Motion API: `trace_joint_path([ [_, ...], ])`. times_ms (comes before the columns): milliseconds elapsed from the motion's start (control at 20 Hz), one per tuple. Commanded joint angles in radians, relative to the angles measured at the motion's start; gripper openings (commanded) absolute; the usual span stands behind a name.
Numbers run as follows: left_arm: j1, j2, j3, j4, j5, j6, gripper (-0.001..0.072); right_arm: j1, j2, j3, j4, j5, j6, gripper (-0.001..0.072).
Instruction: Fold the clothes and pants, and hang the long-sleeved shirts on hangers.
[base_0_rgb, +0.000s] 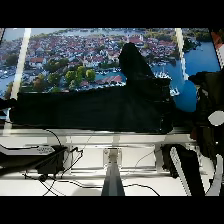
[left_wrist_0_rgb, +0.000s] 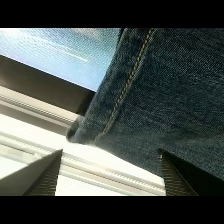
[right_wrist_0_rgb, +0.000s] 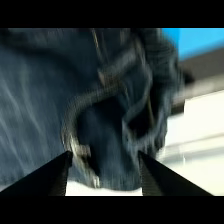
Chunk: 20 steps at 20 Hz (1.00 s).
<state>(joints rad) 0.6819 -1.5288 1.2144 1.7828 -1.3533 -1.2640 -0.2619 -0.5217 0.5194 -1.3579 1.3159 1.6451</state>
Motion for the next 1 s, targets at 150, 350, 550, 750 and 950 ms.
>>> trace_joint_path([
  [150,-0.021,0.006,0.122,0.023,-0.020,-0.035,0.0695,0.001,-0.173,0.133,0.051,-0.293,-0.134,0.0491],
  [350,-0.084,0.041,0.320,0.019,-0.011,-0.067,0.0332,0.026,-0.502,0.379,0.241,-0.318,-0.337,0.0491],
  [550,-0.183,0.138,0.387,-0.050,0.109,-0.056,0.0286,0.261,-0.832,0.660,0.259,-0.347,-0.429,0.0492],
  [750,-0.285,0.214,0.386,-0.068,0.150,-0.057,0.0286,0.527,-1.055,0.850,0.104,-0.562,-0.434,0.0490],
  [950,-0.357,0.225,0.386,-0.095,0.150,-0.057,0.0286,0.633,-1.244,1.028,0.035,-0.572,-0.409,0.0507],
])
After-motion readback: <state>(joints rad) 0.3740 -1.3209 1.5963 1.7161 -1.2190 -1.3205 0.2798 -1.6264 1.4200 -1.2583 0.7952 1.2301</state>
